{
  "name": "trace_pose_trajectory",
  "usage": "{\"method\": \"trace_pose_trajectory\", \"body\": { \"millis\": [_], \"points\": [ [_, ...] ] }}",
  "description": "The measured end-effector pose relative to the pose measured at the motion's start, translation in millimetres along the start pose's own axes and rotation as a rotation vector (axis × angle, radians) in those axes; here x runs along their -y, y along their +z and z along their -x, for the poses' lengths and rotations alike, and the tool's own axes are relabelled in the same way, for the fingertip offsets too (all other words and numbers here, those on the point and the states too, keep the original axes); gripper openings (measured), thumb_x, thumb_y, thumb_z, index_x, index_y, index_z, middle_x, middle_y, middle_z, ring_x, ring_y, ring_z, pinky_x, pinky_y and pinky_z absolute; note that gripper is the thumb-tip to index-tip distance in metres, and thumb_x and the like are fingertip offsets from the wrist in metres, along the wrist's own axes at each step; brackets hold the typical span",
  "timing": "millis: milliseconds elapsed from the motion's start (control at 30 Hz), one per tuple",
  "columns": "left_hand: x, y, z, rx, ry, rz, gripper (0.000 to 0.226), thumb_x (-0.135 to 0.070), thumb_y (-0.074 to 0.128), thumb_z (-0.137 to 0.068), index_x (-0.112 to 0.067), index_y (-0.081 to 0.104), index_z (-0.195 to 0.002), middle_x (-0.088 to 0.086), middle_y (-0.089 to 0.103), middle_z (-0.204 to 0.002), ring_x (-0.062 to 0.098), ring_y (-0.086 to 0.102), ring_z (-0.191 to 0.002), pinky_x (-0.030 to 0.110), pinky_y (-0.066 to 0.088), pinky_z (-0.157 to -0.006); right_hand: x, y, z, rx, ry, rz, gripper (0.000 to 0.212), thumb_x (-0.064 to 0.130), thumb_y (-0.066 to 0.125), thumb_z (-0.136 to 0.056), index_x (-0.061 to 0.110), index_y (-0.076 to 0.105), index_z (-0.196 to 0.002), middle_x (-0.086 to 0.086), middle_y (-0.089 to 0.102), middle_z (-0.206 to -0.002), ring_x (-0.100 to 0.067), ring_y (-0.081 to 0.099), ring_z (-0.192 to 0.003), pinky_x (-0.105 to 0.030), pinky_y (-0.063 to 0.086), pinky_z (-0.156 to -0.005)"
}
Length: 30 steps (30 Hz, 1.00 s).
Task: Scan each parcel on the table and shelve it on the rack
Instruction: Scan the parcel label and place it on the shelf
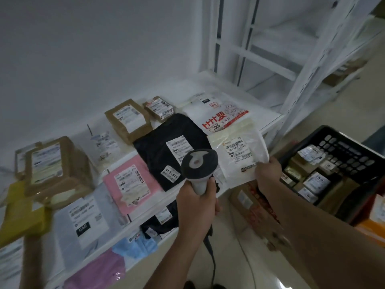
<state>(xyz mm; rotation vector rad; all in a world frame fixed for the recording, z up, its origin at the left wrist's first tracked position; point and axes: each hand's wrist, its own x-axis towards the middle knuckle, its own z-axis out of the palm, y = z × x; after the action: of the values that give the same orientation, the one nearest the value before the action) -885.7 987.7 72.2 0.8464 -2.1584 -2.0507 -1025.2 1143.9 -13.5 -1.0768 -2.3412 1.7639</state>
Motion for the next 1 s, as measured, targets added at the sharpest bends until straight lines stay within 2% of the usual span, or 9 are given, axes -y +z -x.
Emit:
{"method": "trace_pose_trajectory", "body": {
  "millis": [200,333,500,600,700,767,833,933,1000],
  "points": [
    [0,30,-19,0.038,-0.003,-0.036,0.025,-0.024,0.063,-0.093,-0.004,0.060,-0.080,0.000,0.058,-0.046,0.018,0.061,-0.044,0.035,0.057,-0.052,10,-7,-47,-0.032,0.001,0.045,0.038,0.002,0.041,-0.095,0.004,0.052,-0.132,-0.015,0.059,-0.120,-0.025,0.052,-0.091,-0.030,0.045,-0.082],
    [3,53,-36,0.021,-0.031,-0.056,0.027,-0.025,0.064,-0.093,-0.002,0.060,-0.080,0.001,0.058,-0.047,0.019,0.061,-0.045,0.031,0.056,-0.050,20,5,-79,0.031,0.002,0.149,0.037,0.004,0.043,-0.096,0.004,0.052,-0.132,-0.013,0.059,-0.120,-0.030,0.057,-0.104,-0.030,0.044,-0.081],
    [7,79,-54,-0.082,-0.077,-0.050,0.026,-0.026,0.064,-0.093,-0.003,0.060,-0.080,0.001,0.058,-0.046,0.020,0.062,-0.046,0.025,0.053,-0.048,46,42,-115,0.173,-0.172,0.371,0.016,0.005,0.049,-0.094,0.003,0.057,-0.107,-0.011,0.061,-0.105,-0.023,0.055,-0.085,-0.029,0.047,-0.071],
    [9,89,-61,-0.137,-0.111,-0.039,0.024,-0.025,0.064,-0.092,-0.004,0.059,-0.081,0.001,0.060,-0.047,0.019,0.062,-0.045,0.025,0.053,-0.048,65,64,-128,0.241,-0.232,0.369,0.009,0.007,0.051,-0.092,0.008,0.053,-0.101,-0.009,0.057,-0.101,-0.023,0.054,-0.083,-0.028,0.044,-0.065],
    [14,94,-66,-0.176,-0.126,-0.031,0.024,-0.025,0.064,-0.093,-0.003,0.060,-0.084,0.003,0.060,-0.050,0.019,0.062,-0.044,0.024,0.052,-0.046,72,78,-132,0.259,-0.231,0.451,0.026,0.015,0.054,-0.091,0.010,0.047,-0.115,-0.010,0.057,-0.115,-0.029,0.056,-0.099,-0.039,0.051,-0.081],
    [14,96,-66,-0.186,-0.132,-0.039,0.025,-0.025,0.064,-0.093,-0.003,0.060,-0.084,0.005,0.061,-0.052,0.019,0.063,-0.044,0.024,0.052,-0.046,62,79,-136,0.166,-0.318,0.739,0.060,0.025,0.063,-0.087,0.016,0.033,-0.138,-0.015,0.045,-0.136,-0.036,0.042,-0.124,-0.048,0.039,-0.104],
    [12,98,-68,-0.188,-0.132,-0.047,0.024,-0.026,0.064,-0.093,-0.005,0.060,-0.083,0.004,0.061,-0.052,0.019,0.063,-0.045,0.027,0.054,-0.048,54,79,-140,0.141,-0.537,0.821,0.079,0.025,0.065,-0.086,0.024,0.017,-0.149,-0.013,0.027,-0.151,-0.036,0.026,-0.138,-0.052,0.025,-0.112],
    [14,101,-72,-0.197,-0.116,-0.047,0.026,-0.026,0.064,-0.093,-0.004,0.060,-0.080,0.002,0.061,-0.049,0.019,0.063,-0.044,0.029,0.054,-0.049,45,93,-139,0.410,-0.904,0.800,0.071,0.033,0.050,-0.094,0.037,0.010,-0.153,0.005,0.006,-0.163,-0.031,0.003,-0.149,-0.057,0.010,-0.117],
    [16,101,-74,-0.206,-0.114,-0.042,0.030,-0.026,0.064,-0.093,0.001,0.060,-0.080,0.003,0.062,-0.048,0.019,0.063,-0.044,0.027,0.052,-0.047,40,106,-136,0.570,-0.956,0.881,0.064,0.050,0.036,-0.098,0.042,0.004,-0.153,0.011,0.000,-0.163,-0.027,-0.006,-0.150,-0.059,0.000,-0.116]
  ]
}}
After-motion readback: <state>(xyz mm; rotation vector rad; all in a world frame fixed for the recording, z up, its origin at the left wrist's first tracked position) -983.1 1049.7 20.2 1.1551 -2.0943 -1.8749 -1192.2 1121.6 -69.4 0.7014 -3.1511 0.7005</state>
